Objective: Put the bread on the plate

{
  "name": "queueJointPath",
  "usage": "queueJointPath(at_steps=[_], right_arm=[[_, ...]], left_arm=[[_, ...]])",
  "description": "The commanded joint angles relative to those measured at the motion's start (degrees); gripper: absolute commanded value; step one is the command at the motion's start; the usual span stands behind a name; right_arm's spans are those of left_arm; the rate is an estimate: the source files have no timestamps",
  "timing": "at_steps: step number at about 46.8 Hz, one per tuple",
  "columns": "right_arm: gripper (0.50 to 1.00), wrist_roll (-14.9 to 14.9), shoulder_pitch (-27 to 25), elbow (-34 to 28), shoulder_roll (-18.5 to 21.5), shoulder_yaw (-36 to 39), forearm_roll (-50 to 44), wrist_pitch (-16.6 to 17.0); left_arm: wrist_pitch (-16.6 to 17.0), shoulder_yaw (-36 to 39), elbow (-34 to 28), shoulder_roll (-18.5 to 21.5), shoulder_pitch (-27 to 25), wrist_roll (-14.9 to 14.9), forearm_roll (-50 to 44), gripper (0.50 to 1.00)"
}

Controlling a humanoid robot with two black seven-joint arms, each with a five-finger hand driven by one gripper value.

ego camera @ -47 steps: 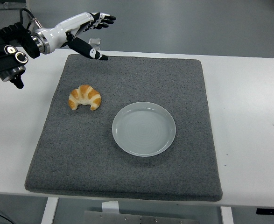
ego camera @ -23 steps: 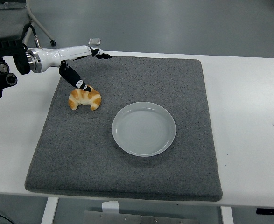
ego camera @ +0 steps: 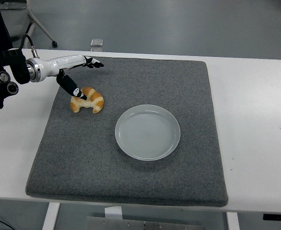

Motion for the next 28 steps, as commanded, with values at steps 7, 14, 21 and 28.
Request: queueJointPath(at_steps=[7, 14, 21, 28], right_arm=[[0.930, 0.00, 0.05, 0.01, 0.00, 0.00, 0.00, 0.00], [0.930, 0.00, -0.04, 0.01, 0.00, 0.00, 0.00, 0.00], [0.930, 0.00, 0.05, 0.01, 0.00, 0.00, 0.00, 0.00], [0.932, 0.00, 0.05, 0.01, 0.00, 0.00, 0.00, 0.00]], left_arm=[[-0.01, 1.77, -0.46, 0.06, 0.54, 0.04, 0.09, 1.000], [0.34, 2.21, -0.11, -0.03, 0.71, 0.04, 0.27, 1.000], [0.78, 2.38, 0.16, -0.55, 1.50, -0.14, 0.44, 1.000], [2.54, 2.38, 1.03, -1.43, 3.26, -0.05, 1.06, 1.000]])
